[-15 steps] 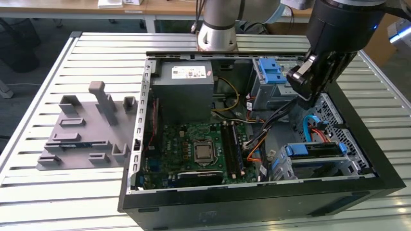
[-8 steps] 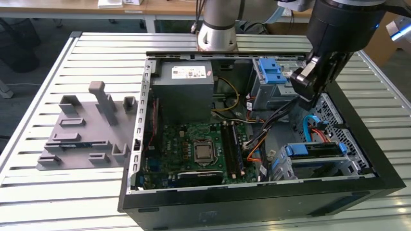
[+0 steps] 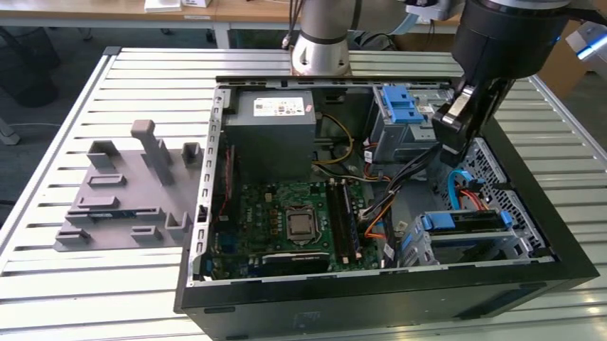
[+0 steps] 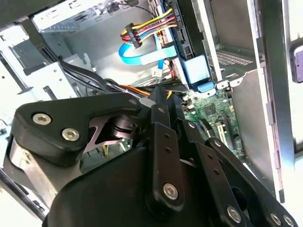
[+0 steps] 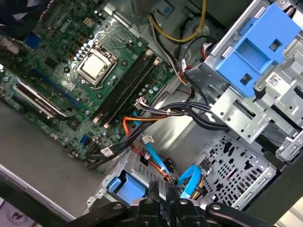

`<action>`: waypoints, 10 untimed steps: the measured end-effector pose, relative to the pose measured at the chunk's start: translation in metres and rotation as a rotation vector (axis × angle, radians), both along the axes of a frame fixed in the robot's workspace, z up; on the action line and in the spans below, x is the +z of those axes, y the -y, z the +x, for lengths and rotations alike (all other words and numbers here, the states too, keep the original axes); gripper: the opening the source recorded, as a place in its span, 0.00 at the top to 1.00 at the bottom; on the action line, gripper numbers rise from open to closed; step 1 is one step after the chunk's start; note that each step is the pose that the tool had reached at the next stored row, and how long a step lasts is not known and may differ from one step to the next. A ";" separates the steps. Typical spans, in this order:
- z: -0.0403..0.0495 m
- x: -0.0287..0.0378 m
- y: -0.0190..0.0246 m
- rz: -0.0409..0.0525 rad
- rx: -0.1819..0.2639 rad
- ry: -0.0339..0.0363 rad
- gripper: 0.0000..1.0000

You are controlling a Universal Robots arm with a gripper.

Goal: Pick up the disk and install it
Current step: 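Insert the second disk wire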

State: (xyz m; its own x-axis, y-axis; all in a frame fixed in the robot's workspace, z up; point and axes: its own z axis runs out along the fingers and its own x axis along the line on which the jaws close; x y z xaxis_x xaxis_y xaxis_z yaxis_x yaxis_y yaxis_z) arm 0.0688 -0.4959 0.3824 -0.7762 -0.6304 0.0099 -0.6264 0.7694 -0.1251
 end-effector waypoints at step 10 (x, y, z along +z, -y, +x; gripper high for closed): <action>0.0113 -0.0012 0.0002 0.0004 0.057 -0.0166 0.79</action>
State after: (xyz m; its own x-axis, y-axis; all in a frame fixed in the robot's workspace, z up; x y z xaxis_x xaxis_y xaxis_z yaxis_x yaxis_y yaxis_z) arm 0.0801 -0.4961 0.3812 -0.7390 -0.6734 0.0222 -0.6710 0.7326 -0.1140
